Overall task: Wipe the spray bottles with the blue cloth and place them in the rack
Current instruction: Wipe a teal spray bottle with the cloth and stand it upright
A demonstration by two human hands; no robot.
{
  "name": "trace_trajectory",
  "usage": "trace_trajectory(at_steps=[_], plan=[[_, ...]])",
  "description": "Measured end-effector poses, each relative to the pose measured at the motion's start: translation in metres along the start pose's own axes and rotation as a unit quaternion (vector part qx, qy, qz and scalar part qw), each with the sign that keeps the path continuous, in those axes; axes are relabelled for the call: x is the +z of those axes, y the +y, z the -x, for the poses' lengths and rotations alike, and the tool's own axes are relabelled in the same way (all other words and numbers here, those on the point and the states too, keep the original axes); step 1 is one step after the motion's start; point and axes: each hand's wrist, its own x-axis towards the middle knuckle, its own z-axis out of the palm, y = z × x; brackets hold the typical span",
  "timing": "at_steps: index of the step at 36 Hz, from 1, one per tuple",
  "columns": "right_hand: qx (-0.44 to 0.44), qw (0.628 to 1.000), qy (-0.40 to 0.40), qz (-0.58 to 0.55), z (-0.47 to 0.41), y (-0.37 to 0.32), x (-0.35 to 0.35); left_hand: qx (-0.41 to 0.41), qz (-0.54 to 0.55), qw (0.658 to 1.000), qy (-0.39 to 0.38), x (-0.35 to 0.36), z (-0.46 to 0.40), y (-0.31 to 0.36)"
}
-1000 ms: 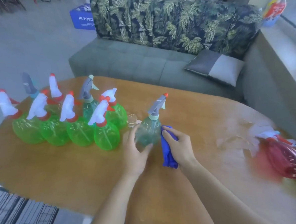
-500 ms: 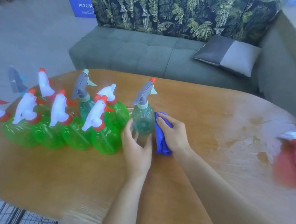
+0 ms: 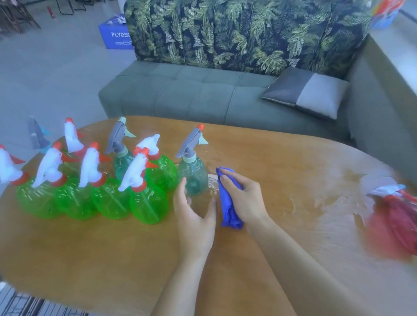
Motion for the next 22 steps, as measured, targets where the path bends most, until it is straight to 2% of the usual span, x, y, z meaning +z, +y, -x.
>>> trace_trajectory(at_steps=[12,22], plan=[[-0.027,0.998,0.049,-0.008,0.066,-0.021,-0.084,0.047,0.019,0.998,-0.045,0.057,0.048,0.048],[-0.044,0.986,0.155,-0.035,0.126,-0.032,-0.197,0.053,0.029,0.983,-0.171,0.138,0.124,0.087]])
